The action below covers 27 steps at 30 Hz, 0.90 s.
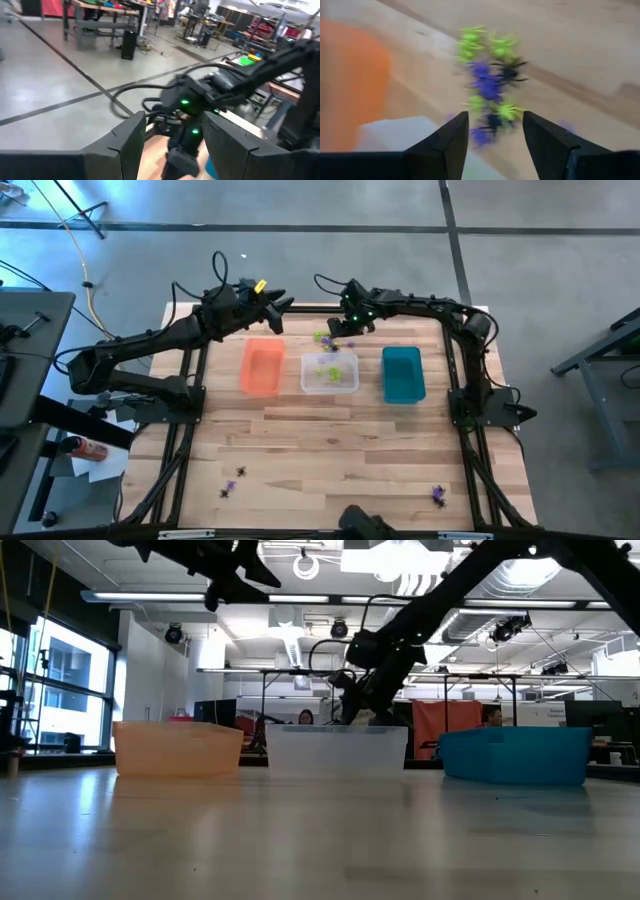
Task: Sort Halloween decoration
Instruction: Put the green spider toy into the transparent bin
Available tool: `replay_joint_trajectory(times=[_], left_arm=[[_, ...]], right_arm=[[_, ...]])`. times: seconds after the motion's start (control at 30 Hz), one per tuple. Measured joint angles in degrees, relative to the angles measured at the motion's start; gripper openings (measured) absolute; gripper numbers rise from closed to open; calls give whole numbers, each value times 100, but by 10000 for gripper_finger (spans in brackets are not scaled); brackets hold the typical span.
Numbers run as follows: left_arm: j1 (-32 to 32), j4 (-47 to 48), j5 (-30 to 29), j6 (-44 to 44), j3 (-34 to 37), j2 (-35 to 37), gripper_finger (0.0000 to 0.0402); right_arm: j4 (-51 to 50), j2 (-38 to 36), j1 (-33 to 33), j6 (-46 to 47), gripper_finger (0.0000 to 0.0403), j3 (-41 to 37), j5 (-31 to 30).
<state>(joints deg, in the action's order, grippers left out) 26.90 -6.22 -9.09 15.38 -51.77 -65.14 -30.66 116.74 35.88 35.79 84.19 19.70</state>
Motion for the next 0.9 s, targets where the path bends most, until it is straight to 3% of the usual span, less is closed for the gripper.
replay_joint_trajectory(times=[0.17,0.37,0.7,0.9], left_arm=[[184,60,495,-50,0,5,181],[504,366,1002,-182,0,196,181],[885,1044,1160,-353,2,584,181],[931,1104,1530,-356,2,623,181]], right_arm=[[-1382,543,-32,-430,152,1059,-489],[-2108,1036,-224,-367,140,1916,-553],[-2102,1360,-455,450,139,2066,-1177],[-2083,1517,-543,643,139,2059,-1072]])
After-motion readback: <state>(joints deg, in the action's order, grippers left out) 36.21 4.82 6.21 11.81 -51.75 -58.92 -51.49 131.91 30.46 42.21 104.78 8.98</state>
